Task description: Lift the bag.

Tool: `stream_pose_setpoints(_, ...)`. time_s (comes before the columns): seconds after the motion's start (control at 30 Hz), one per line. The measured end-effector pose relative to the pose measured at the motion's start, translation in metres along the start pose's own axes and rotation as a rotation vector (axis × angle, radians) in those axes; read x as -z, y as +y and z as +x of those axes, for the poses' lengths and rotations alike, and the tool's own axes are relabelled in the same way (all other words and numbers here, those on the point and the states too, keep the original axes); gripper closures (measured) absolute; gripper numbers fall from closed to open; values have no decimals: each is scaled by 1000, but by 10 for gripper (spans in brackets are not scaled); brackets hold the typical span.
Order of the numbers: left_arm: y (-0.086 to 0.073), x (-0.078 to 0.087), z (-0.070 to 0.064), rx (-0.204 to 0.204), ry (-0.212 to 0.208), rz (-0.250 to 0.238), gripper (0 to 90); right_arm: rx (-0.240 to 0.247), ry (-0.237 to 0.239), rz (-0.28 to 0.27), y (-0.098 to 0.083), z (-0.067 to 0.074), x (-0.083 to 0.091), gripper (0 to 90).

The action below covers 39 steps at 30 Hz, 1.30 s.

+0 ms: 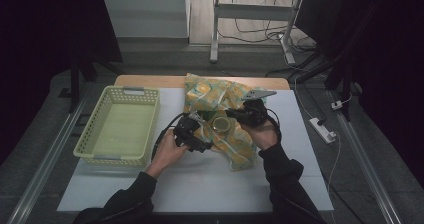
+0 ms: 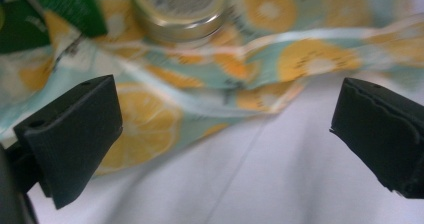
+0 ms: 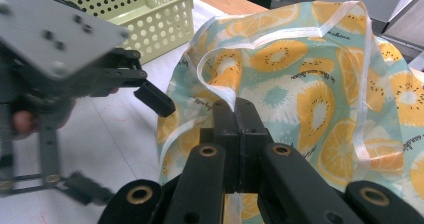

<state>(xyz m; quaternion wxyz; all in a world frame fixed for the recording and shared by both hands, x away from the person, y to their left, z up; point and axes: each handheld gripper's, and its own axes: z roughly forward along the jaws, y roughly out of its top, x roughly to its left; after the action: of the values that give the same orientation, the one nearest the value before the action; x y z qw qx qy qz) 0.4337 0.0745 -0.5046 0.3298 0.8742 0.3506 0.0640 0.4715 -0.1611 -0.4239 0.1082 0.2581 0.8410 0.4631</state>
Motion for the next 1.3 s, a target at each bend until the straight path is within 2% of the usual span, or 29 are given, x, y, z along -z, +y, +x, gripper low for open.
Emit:
stream_pose_setpoints(0.1,-1,-7,5,14,35,33,17,-1,0,0,0,0,0,893)
stream_pose_setpoints(0.23,0,-18,11,33,53,34,15,-2,0,1,0,0,0,893)
stream_pose_setpoints(0.27,0,-21,12,31,45,38,15,-1,0,1,0,0,-1,893)
stream_pose_setpoints(0.47,2,-37,12,1,89,78,33,-1,0,4,0,0,-1,893)
stream_pose_setpoints(0.57,1,-36,11,-7,81,65,78,-1,1,0,0,0,0,893)
stream_pose_setpoints(0.63,2,-34,10,-29,66,61,161,0,0,-1,0,0,0,892)
stream_pose_setpoints(0.73,3,-29,11,-28,59,73,329,1,0,1,0,0,0,892)
stream_pose_setpoints(0.83,2,-25,17,-2,68,62,554,1,2,1,0,1,0,893)
stream_pose_setpoints(0.9,0,-24,19,9,72,51,644,2,2,1,0,1,0,893)
stream_pose_setpoints(1.0,0,-23,19,30,73,58,793,-1,1,3,0,1,-1,892)
stream_pose_setpoints(1.13,2,-23,17,55,80,73,882,3,1,4,0,1,-1,892)
stream_pose_setpoints(1.3,1,-20,14,92,94,69,895,-1,2,6,0,0,-1,893)
